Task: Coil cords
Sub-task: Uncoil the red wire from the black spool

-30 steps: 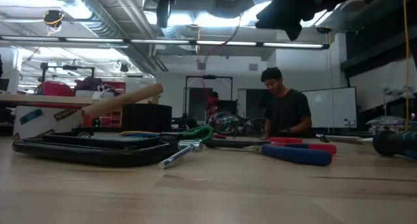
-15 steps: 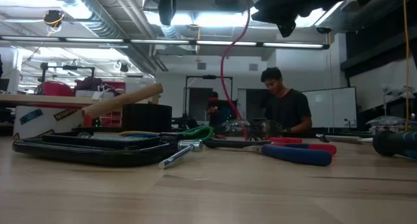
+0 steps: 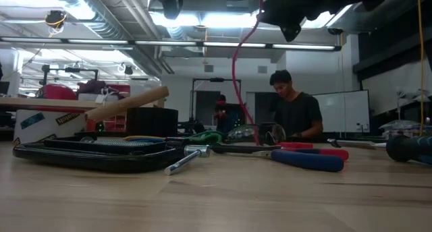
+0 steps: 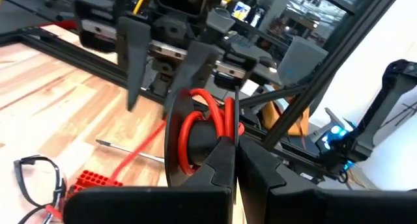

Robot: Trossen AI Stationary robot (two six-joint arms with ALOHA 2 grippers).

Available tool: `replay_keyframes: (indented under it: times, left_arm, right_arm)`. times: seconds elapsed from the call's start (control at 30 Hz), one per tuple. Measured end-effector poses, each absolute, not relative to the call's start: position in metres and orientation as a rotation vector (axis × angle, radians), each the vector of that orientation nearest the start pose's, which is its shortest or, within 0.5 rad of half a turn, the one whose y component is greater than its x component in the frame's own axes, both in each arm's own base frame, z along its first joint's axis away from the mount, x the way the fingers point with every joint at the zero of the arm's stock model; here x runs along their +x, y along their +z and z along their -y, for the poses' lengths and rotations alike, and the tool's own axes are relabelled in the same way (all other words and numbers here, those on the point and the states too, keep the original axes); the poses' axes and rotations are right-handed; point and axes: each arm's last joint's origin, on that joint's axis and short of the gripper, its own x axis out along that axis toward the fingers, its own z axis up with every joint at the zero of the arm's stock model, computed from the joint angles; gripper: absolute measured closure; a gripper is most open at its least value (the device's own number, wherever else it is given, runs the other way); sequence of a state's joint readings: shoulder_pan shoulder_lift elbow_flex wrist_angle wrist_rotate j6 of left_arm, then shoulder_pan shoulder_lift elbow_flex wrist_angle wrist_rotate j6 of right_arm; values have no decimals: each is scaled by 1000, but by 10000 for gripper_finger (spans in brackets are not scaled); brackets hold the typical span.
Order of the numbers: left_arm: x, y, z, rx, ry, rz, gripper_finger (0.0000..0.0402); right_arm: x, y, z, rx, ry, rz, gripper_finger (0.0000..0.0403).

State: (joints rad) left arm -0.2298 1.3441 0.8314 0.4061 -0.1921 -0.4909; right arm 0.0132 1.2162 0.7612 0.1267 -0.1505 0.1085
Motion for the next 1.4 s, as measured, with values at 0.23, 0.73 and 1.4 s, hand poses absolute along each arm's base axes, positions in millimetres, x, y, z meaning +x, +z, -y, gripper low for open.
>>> replay_keyframes:
  times: [0.23, 0.73, 1.4]
  left_arm:
    - [293, 282, 63, -458, -11, -116, 401]
    - [292, 282, 64, -457, -14, -118, 401]
    - [292, 283, 64, -440, -18, -109, 401]
  right_arm:
    - [265, 265, -12, 178, 289, -358, 274]
    - [265, 266, -11, 173, 261, -345, 274]
    - [276, 265, -12, 168, 276, -283, 274]
